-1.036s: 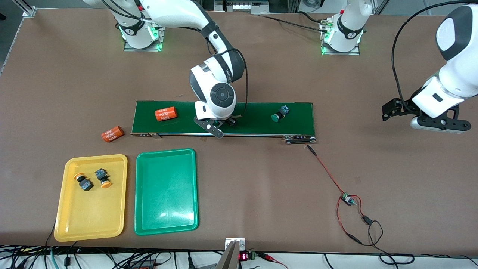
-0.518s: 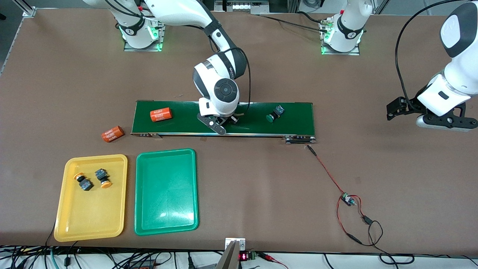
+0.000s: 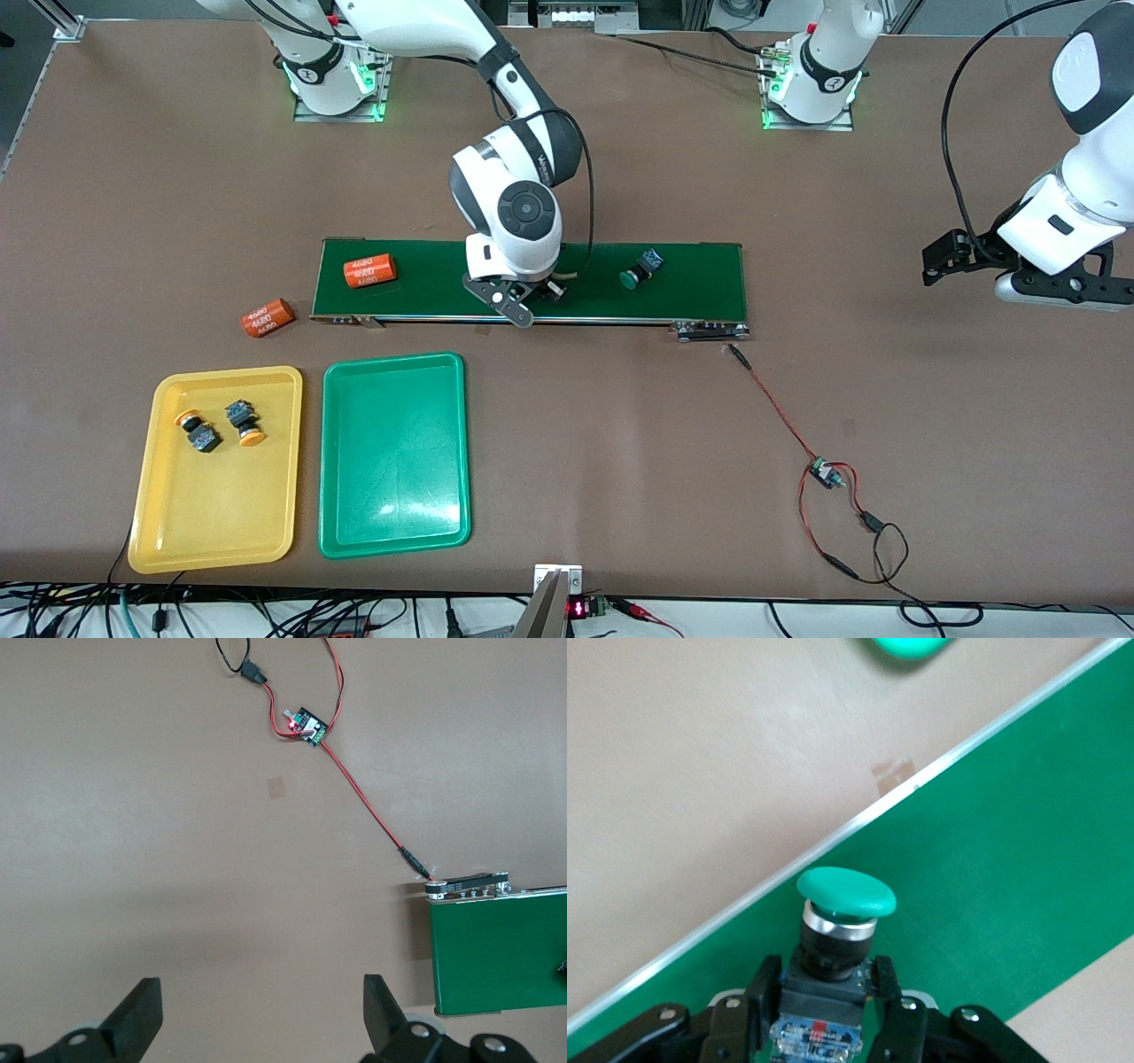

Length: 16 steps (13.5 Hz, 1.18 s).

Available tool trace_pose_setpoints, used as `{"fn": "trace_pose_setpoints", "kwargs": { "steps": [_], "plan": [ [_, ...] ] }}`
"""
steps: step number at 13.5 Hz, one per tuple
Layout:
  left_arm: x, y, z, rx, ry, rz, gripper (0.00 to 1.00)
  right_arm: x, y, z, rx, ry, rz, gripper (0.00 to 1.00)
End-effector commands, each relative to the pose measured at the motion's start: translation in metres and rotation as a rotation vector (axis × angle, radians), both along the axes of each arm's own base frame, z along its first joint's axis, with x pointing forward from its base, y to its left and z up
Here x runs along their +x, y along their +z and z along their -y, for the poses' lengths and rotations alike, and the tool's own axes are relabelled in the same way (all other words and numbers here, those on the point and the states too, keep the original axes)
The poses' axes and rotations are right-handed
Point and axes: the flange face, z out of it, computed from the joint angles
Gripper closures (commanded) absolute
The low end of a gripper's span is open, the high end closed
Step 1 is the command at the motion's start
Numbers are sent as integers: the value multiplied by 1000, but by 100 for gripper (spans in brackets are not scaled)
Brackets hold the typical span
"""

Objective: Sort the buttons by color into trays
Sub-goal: 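Carry the green-capped button over the green tray with the right gripper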

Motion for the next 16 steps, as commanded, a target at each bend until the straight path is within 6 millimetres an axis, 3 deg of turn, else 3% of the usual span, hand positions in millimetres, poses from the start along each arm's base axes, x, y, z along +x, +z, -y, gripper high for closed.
{"fn": "trace_pose_setpoints", "kwargs": {
  "steps": [1, 4, 10, 13, 16],
  "plan": [
    [-1, 10, 5, 18, -13, 7, 0, 31, 23, 32, 29, -14, 13, 100],
    [1, 18, 13, 22, -29, 15, 0, 64, 31, 68, -1, 125, 48, 100],
    [-1, 19, 26, 21, -50, 9, 0, 138, 35, 188, 18, 407, 59, 100],
    [-1, 19, 26, 21, -50, 9, 0, 167, 11, 240, 10, 529, 87, 100],
    [-1, 19, 26, 21, -50, 9, 0, 180, -22, 256, -19, 631, 121, 100]
  ]
}}
